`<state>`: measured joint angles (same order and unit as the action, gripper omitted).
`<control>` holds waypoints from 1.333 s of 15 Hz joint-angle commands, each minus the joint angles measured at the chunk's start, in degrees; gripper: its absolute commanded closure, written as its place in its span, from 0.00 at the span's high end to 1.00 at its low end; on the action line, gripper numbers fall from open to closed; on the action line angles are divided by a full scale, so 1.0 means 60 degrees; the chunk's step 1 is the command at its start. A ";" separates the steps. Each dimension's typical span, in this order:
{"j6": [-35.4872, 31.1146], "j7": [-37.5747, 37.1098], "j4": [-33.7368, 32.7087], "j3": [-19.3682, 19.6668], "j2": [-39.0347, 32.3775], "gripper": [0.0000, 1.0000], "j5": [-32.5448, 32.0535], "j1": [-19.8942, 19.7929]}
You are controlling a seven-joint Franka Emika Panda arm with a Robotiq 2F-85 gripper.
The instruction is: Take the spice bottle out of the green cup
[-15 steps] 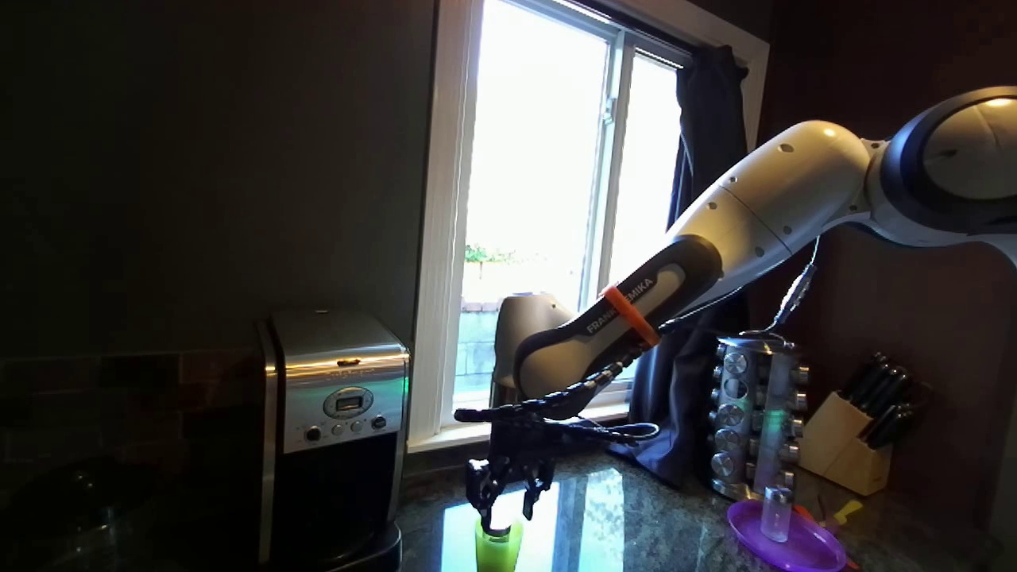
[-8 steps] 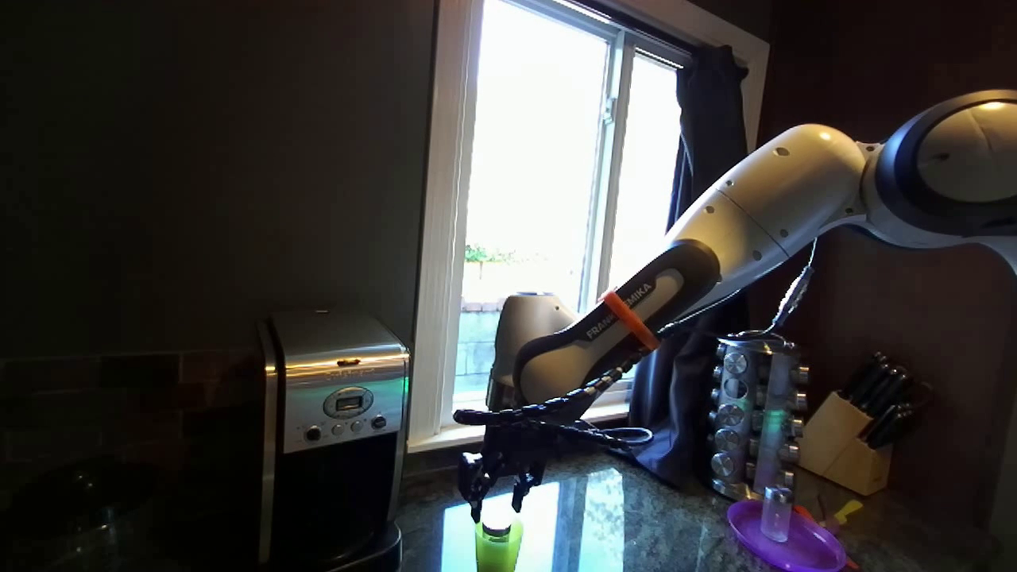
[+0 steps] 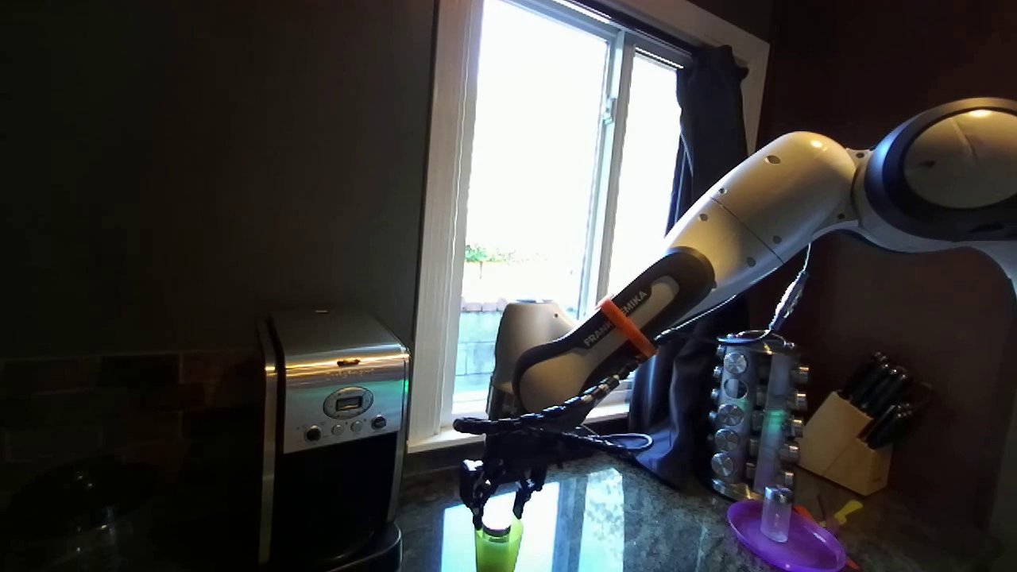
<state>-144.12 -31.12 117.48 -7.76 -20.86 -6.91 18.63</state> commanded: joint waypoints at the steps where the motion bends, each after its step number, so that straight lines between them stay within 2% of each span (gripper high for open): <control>1: -0.0252 0.0164 -0.0029 0.0109 -0.0185 0.71 0.0053 0.0139; 6: -0.0067 0.0299 -0.0199 0.0069 -0.0250 0.68 0.0044 0.0202; 10: 0.0078 0.0357 -0.0311 0.0061 -0.0311 0.72 0.0050 0.0284; 20: 0.0891 0.0130 -0.0611 0.0072 -0.0270 0.71 -0.0036 0.0588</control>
<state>-141.83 -29.46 115.38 -7.76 -21.80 -6.91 20.80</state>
